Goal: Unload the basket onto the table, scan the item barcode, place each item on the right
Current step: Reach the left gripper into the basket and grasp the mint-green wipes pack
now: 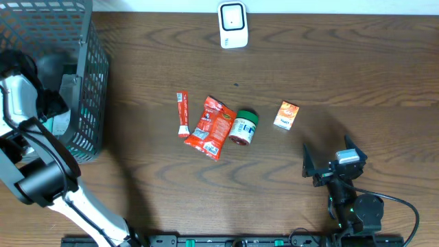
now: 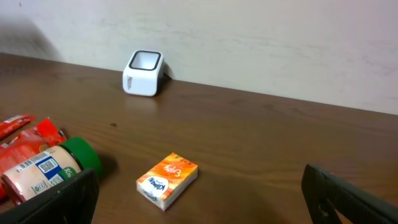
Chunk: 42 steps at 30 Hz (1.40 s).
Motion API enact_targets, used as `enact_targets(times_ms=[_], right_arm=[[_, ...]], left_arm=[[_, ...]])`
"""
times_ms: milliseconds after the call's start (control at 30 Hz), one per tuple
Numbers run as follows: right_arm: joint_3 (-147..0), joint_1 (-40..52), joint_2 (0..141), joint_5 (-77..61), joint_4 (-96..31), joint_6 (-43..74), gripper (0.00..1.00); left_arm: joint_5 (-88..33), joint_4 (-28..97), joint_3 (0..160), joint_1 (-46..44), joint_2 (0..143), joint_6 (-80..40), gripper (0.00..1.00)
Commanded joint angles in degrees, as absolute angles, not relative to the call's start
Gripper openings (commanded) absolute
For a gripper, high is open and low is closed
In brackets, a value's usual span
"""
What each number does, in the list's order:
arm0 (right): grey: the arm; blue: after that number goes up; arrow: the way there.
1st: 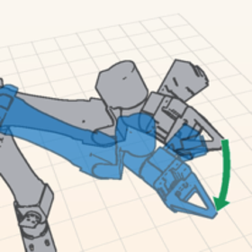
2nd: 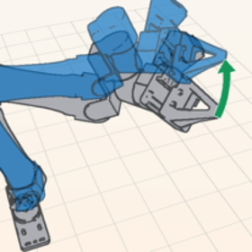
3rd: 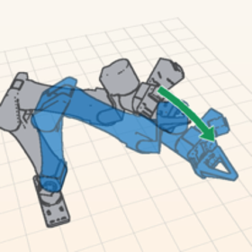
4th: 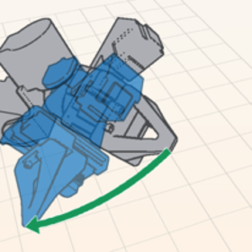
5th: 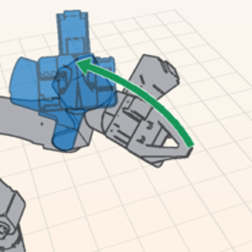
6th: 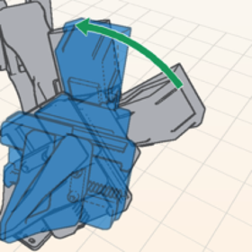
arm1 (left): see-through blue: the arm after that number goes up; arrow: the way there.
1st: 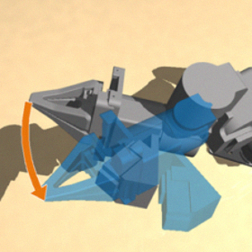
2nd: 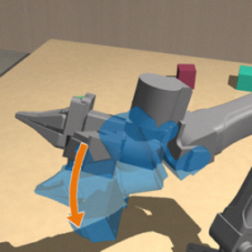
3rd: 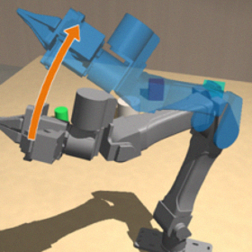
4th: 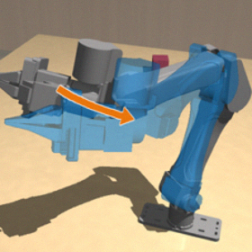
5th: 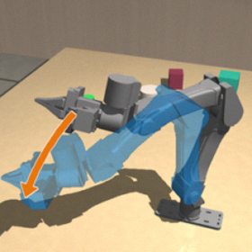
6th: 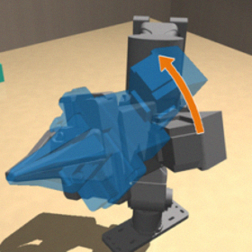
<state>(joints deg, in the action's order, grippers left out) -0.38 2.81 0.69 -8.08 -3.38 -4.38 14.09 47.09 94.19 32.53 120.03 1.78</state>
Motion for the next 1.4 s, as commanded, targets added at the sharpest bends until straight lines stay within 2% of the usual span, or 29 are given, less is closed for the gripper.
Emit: enact_targets(times_ms=[0, 100, 233, 300, 333, 467, 500, 567, 600, 800, 1100, 1367], right_arm=[[-0.32, 2.17, 0.45, -8.01, -3.60, -3.88, 0.99], [-0.32, 2.17, 0.45, -8.01, -3.60, -3.88, 0.99], [-0.32, 2.17, 0.45, -8.01, -3.60, -3.88, 0.99], [-0.32, 2.17, 0.45, -8.01, -3.60, -3.88, 0.99], [-0.32, 2.17, 0.45, -8.01, -3.60, -3.88, 0.99], [-0.32, 2.17, 0.45, -8.01, -3.60, -3.88, 0.99], [-0.32, 2.17, 0.45, -8.01, -3.60, -3.88, 0.99], [-0.32, 2.17, 0.45, -8.01, -3.60, -3.88, 0.99], [-0.32, 2.17, 0.45, -8.01, -3.60, -3.88, 0.99], [-0.32, 2.17, 0.45, -8.01, -3.60, -3.88, 0.99], [-0.32, 2.17, 0.45, -8.01, -3.60, -3.88, 0.99], [-0.32, 2.17, 0.45, -8.01, -3.60, -3.88, 0.99]], left_arm=[[13.98, 46.52, 93.93, 34.26, 123.50, 2.55, 0.93], [12.62, 46.35, 93.93, 34.96, 125.93, 2.55, 0.92], [10.74, 46.59, 93.93, 35.07, 127.79, 2.55, 0.66], [10.74, 46.59, 93.93, 35.07, 128.07, 2.55, 0.61], [10.72, 46.59, 93.93, 35.07, 128.07, 2.52, 0.52], [9.32, 46.83, 93.93, 35.07, 128.07, 2.50, 0.41], [9.23, 46.83, 93.93, 35.07, 128.07, 2.52, 0.29], [9.23, 46.78, 94.04, 35.07, 127.68, 2.52, 0.12], [9.23, 46.81, 94.28, 35.07, 127.22, 2.52, 0.07], [8.34, 48.10, 97.23, 35.00, 118.87, -1.89, 0.07], [7.07, 47.27, 97.23, 34.94, 96.09, -7.66, 0.07], [-13.61, 45.58, 97.23, 34.92, 74.22, -7.66, 0.07]])
